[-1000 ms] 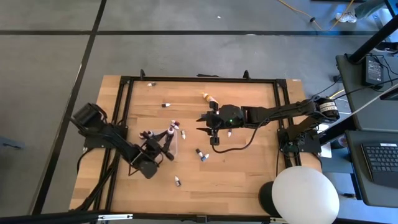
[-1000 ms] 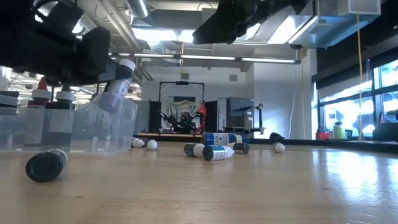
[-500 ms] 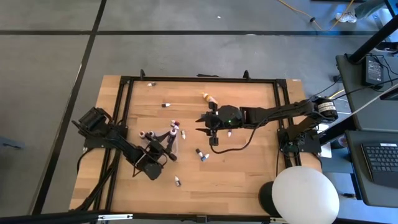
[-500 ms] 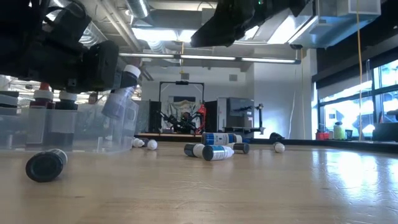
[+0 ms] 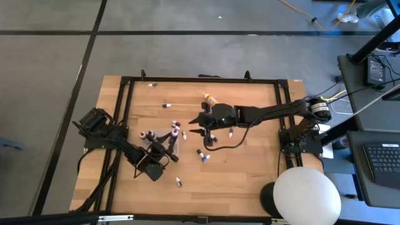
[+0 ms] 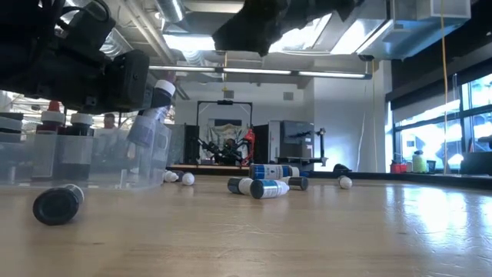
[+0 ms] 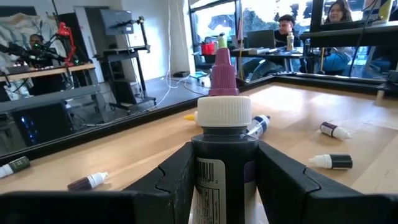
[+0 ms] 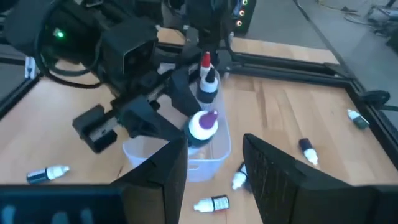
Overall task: Pick & Place food coloring
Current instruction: Put the large purple food coloring bottle into the transparent bin
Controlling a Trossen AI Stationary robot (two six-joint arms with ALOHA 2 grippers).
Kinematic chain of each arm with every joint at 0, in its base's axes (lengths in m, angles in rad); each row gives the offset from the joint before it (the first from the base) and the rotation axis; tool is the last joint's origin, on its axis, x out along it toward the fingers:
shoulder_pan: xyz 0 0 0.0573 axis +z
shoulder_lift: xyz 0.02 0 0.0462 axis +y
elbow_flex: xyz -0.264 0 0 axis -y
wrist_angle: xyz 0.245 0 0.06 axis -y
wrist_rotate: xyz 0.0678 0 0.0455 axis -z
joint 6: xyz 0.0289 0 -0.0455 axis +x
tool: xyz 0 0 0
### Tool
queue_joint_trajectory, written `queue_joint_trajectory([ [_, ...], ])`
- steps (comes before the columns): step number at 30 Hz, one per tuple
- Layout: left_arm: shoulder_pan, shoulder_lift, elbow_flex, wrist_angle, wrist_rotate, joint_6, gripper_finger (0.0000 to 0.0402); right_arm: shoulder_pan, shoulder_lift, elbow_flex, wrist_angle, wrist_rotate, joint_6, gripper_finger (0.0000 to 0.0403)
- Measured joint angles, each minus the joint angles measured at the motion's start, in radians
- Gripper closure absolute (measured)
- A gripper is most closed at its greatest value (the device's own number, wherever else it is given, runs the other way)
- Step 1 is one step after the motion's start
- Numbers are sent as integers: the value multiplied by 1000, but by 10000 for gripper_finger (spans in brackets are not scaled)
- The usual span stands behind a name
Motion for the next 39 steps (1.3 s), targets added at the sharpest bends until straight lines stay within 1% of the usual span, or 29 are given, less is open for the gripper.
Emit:
queue_joint_trajectory([
  [3,0,0,0,0,-2,2,258,0,0,9,8,125,-75,245],
  [4,0,0,0,-1,-2,2,258,-4,0,9,12,138,-83,245],
  [5,0,0,0,-1,-3,3,258,-10,0,9,17,114,-90,245],
  [9,0,0,0,-1,-3,5,258,-53,1,9,57,-171,-71,245],
  [11,-1,0,0,-1,-3,5,258,-72,7,9,55,-227,-79,245],
  [15,-1,0,0,-1,-3,4,258,-95,17,9,60,-200,-104,245],
  [19,0,0,0,-3,-4,-9,258,-99,29,9,58,-202,-102,245],
  [24,0,0,0,-3,-4,13,249,-95,35,9,34,-209,-102,245],
  [28,0,0,0,-3,-4,13,242,-96,51,9,7,-314,-97,245],
  [30,0,0,0,-3,-4,13,242,-95,71,8,8,-340,-77,245],
  [32,0,0,0,-3,-4,13,242,-94,98,8,41,-342,-53,245],
  [35,0,0,0,-4,-4,13,243,-95,148,8,135,-334,-37,245],
  [39,0,0,0,-4,-3,13,242,-95,202,8,254,-273,-33,245],
])
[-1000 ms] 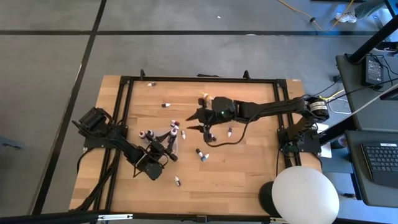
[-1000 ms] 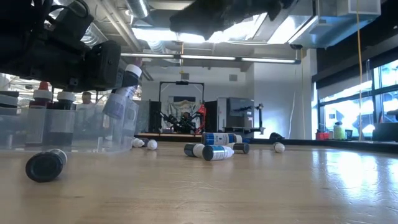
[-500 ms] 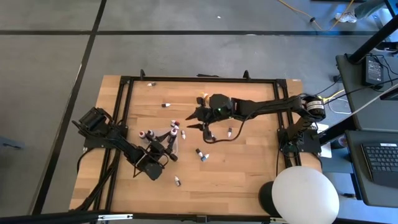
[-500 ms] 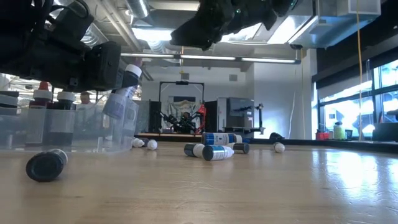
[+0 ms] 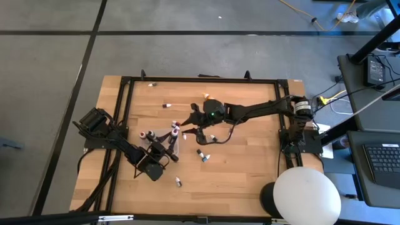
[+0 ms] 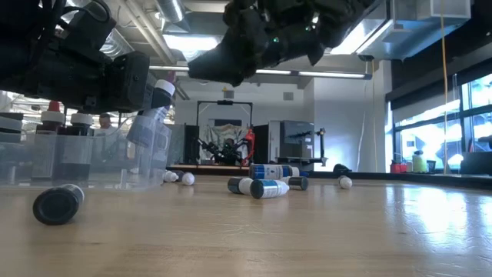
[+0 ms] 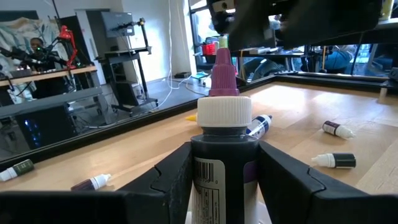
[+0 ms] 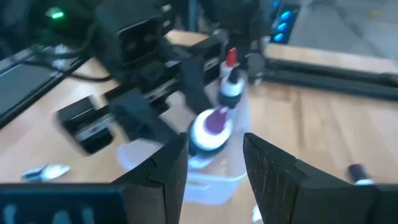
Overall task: Pick & Place food coloring
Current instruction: Put the large purple food coloring bottle into the transparent bin
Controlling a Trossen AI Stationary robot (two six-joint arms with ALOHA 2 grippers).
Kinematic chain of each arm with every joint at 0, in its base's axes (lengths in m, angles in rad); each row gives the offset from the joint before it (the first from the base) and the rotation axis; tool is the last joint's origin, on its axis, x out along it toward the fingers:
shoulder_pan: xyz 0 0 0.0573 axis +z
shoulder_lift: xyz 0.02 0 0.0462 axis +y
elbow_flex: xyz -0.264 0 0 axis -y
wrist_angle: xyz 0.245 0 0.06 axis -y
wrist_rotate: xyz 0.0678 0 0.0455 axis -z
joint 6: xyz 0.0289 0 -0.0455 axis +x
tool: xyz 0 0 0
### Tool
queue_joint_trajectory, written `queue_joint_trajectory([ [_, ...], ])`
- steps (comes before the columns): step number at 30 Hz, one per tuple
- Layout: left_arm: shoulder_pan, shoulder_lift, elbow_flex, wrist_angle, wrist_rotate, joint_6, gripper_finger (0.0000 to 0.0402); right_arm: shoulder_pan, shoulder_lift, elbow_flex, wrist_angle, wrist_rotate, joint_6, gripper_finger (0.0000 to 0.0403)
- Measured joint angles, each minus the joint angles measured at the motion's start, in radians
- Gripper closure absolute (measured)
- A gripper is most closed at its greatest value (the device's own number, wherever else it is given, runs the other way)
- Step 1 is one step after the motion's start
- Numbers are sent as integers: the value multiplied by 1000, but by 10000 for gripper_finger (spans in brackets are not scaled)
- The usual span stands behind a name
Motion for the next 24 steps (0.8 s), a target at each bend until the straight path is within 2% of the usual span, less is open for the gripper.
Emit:
queue_joint_trajectory([
  [12,0,0,0,0,0,0,243,0,52,0,143,-7,14,245],
  [24,0,0,0,1,0,1,243,0,77,0,186,8,41,245],
])
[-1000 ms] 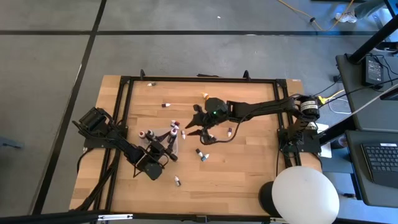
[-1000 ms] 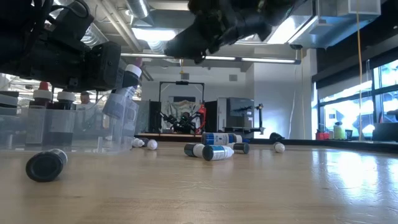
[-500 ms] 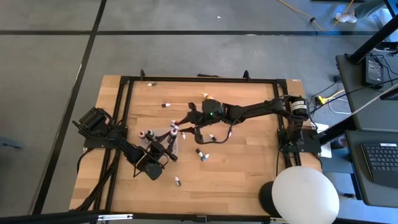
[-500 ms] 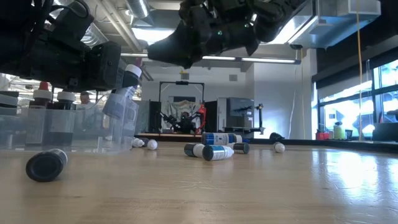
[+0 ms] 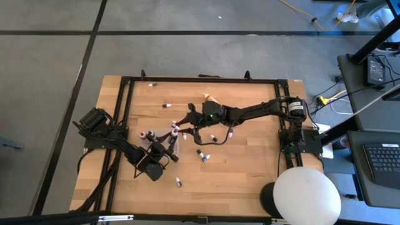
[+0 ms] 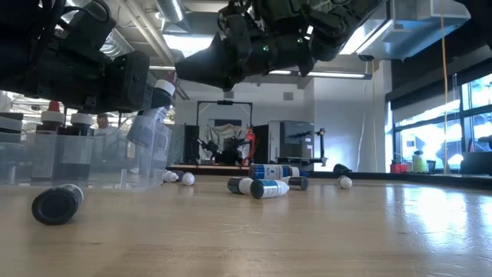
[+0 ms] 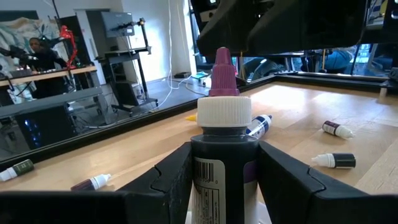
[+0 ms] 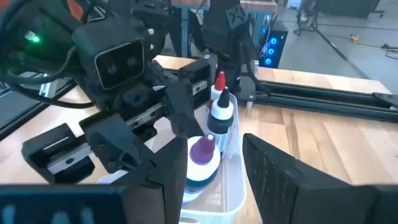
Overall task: Pick & Place food coloring
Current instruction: Put the large purple food coloring bottle into the transparent bin
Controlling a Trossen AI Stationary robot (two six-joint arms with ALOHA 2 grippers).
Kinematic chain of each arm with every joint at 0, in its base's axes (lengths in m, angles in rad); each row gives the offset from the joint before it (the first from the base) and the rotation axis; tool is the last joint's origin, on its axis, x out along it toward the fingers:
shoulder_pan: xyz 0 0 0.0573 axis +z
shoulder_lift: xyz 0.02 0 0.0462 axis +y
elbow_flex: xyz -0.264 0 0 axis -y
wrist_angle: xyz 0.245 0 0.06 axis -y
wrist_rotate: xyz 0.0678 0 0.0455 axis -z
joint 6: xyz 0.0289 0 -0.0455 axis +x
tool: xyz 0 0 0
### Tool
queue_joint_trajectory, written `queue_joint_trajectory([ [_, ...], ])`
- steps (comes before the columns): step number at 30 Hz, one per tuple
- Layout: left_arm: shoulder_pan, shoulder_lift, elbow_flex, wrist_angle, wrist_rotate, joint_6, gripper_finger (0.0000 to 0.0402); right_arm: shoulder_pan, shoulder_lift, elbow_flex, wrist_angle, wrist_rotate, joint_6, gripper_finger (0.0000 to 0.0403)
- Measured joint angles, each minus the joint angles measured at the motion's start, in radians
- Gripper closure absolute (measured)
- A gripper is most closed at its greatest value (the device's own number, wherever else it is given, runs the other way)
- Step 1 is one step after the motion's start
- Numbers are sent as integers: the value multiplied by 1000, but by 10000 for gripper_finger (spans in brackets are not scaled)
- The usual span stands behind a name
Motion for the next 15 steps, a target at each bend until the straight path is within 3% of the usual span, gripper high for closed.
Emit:
queue_joint_trajectory([
  [15,0,0,0,0,0,0,243,0,58,0,93,-7,51,245],
])
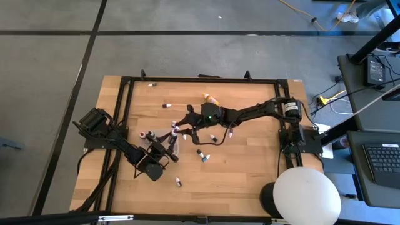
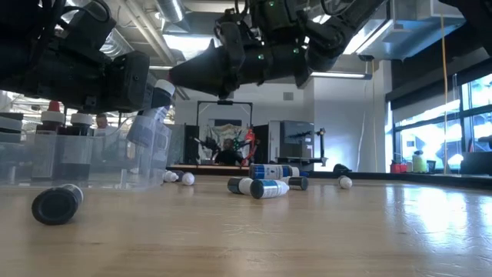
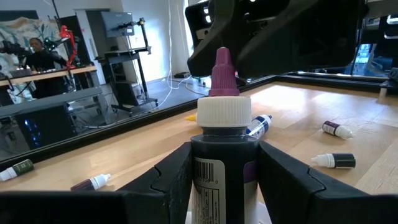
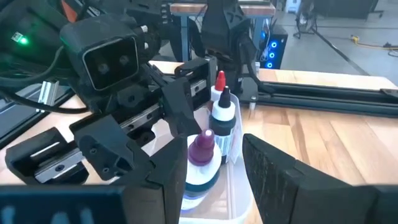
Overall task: Pick & Place food coloring
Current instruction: Put the large purple food coloring bottle into the transparent bin
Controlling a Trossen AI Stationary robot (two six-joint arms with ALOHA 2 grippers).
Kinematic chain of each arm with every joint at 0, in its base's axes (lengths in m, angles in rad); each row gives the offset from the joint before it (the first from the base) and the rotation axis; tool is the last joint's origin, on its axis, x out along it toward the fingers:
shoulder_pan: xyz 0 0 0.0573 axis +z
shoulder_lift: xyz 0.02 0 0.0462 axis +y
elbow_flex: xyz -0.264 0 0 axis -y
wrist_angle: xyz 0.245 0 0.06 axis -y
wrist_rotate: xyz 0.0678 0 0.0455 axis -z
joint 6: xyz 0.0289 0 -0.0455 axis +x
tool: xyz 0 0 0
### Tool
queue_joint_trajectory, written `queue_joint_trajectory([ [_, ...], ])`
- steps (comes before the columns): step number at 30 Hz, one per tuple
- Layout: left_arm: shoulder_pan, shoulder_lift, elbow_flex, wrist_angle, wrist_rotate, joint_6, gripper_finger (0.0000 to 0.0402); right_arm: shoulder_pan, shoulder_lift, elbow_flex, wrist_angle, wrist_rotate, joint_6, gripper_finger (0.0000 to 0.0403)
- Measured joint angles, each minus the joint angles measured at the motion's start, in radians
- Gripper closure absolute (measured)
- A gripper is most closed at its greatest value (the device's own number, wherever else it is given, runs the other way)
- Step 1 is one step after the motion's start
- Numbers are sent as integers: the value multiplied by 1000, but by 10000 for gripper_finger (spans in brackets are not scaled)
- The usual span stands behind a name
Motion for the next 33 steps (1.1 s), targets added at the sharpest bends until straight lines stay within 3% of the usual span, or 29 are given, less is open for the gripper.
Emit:
queue_joint_trajectory([
  [25,0,0,0,1,0,0,242,19,3,0,31,-24,28,245],
  [33,0,0,1,3,0,0,243,18,73,19,98,-1,54,245],
])
